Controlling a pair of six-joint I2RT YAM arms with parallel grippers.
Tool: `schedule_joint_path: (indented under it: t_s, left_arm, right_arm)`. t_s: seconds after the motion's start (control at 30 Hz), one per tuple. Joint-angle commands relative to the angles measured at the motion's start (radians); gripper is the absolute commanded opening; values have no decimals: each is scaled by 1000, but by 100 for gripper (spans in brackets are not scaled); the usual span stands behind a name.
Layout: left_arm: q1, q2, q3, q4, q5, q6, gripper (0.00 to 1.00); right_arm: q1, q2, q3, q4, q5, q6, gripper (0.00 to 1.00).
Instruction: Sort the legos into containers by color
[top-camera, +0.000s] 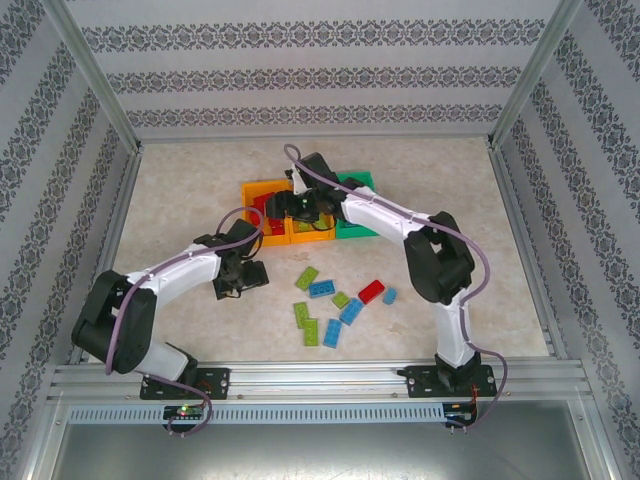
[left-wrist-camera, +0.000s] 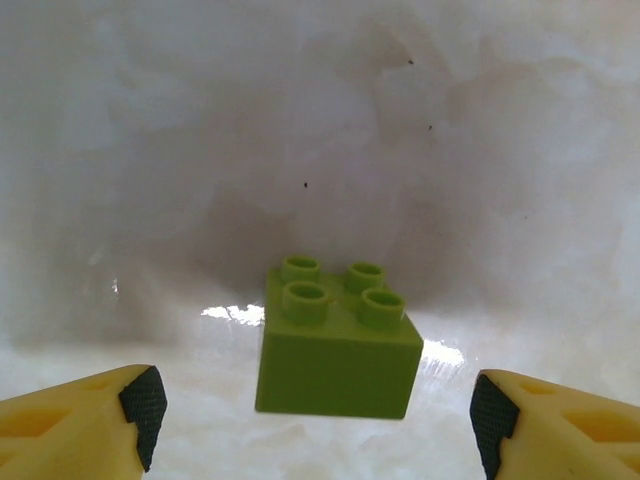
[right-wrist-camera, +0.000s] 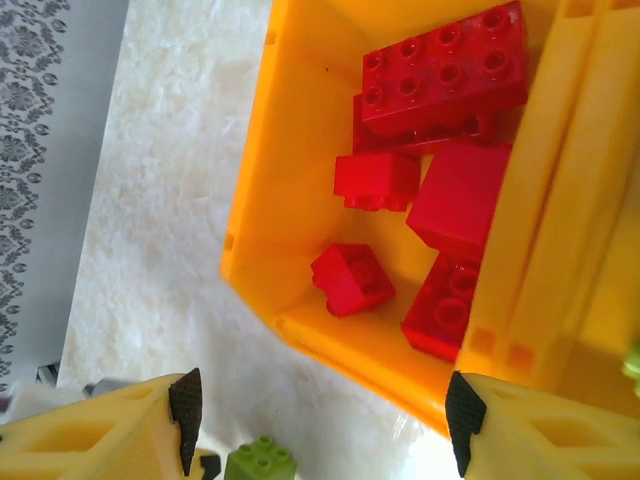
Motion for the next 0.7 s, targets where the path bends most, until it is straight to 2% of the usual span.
schedule_joint_path:
  t_s: [0.0,0.13,0.3,0.57,0.67]
  left_arm:
    - [-8,29,30,16,-17,28,79]
    - [-8,51,42,36,-13,32,71]
    - [-8,76,73,20,-31,49,53]
    - [-18,86,103,16,-25,59,38]
    - [-43,80,134,-1,-40,63,36]
  right_arm:
    - [-28,-114,-85,20,45,-21,68]
    - [-52,-215,-204,12,87,-47,69]
    - [-77,-347,-386,4,151,-82,70]
    - [-156,-503,-623,6,197,-98,71]
    - [-177,-547,-683,-7,215,-111,71]
